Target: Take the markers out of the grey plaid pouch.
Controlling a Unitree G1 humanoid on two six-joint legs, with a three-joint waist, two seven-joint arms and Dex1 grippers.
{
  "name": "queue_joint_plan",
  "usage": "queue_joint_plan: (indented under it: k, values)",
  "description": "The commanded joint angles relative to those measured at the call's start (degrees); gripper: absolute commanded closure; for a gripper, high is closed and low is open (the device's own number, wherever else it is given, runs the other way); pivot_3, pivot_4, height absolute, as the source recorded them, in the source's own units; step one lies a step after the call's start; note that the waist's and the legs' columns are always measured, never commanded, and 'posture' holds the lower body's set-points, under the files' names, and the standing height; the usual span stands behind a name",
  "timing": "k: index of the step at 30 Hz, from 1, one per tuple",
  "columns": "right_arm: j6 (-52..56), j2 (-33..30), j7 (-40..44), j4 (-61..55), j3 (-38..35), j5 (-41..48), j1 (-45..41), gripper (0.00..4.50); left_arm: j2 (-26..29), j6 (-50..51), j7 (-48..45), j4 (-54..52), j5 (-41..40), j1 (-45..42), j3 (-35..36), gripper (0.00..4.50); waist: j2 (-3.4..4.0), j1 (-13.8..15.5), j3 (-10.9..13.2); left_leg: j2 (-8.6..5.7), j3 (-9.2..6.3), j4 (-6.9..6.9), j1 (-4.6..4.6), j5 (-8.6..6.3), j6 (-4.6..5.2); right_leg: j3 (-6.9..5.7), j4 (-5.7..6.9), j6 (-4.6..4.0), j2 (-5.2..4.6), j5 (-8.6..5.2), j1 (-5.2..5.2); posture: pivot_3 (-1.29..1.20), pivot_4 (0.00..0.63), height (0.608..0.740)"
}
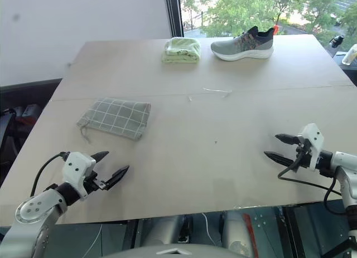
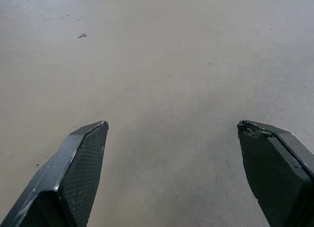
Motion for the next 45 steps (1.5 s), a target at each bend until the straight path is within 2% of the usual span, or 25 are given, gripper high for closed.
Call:
queue_joint_plan:
  k: [1, 22, 27, 32, 36, 41, 45]
  values:
    - [-0.32, -0.11, 0.60, -1.66, -1.63, 1.24, -0.08, 0.23, 0.36, -0.96, -0.39, -0.83, -0.74, 0.49, 1.68, 0.07, 0.00, 0.00, 0.00, 0.00, 0.00, 0.00, 0.00, 0.00, 0.00, 0.00, 0.00, 0.00, 0.00, 0.00, 0.00, 0.00, 0.150, 0.740]
    - [-0.33, 0.14, 1.09, -2.00, -1.92, 2.05, 0.79, 0.23, 0.58, -0.50, -0.40, -0.36, -2.60, -0.37, 1.89, 0.07, 0.00, 0.00, 0.00, -0.01, 0.01, 0.03, 0.00, 0.02, -0.02, 0.00, 0.03, 0.00, 0.00, 0.00, 0.01, 0.00, 0.150, 0.740]
    - [1.41, 0.24, 1.89, -3.17, -1.91, 3.69, 0.96, 0.23, 1.47, -1.07, -0.58, 1.55, -4.02, -3.25, 4.22, 0.07, 0.00, 0.06, 0.00, -0.02, 0.00, 0.03, 0.01, 0.03, -0.02, 0.00, 0.05, 0.00, 0.01, 0.00, 0.01, 0.00, 0.150, 0.740]
    - [7.02, -0.30, 3.32, -6.80, -2.06, 7.11, 2.23, 0.23, 6.06, -5.44, -1.59, 13.17, -2.76, -13.06, 7.46, 0.07, -0.02, 0.18, 0.01, -0.02, -0.06, 0.07, 0.05, 0.08, -0.10, -0.09, 0.21, 0.00, 0.01, 0.00, 0.01, 0.00, 0.150, 0.740]
    - [8.06, 0.42, 2.38, -8.58, -2.73, 7.72, 3.09, 0.23, 10.88, -13.80, 2.92, 31.38, 3.33, -26.51, 7.46, 0.07, -0.08, 0.15, 0.03, -0.07, -0.03, 0.10, 0.07, 0.09, -0.10, -0.05, 0.23, 0.01, 0.01, 0.01, 0.03, 0.00, 0.150, 0.740]
    - [8.08, 1.27, 1.17, -10.45, -3.11, 7.86, 4.91, 0.23, 14.24, -19.10, 6.42, 51.64, 9.55, -40.13, 3.47, 0.07, -0.13, 0.03, 0.05, -0.12, -0.01, 0.12, 0.01, 0.16, -0.21, -0.12, 0.21, 0.25, 0.08, 0.15, 0.01, 0.00, 0.150, 0.740]
    - [8.23, 1.93, 0.09, -12.14, -4.01, 8.11, 6.48, 0.23, 14.58, -20.59, 9.12, 66.33, 13.55, -49.77, -0.61, 0.07, -0.25, 0.03, 0.12, -0.21, 0.06, 0.10, 0.01, 0.25, -0.36, -0.27, 0.22, 0.28, 0.07, 0.16, 0.01, 0.00, 0.150, 0.740]
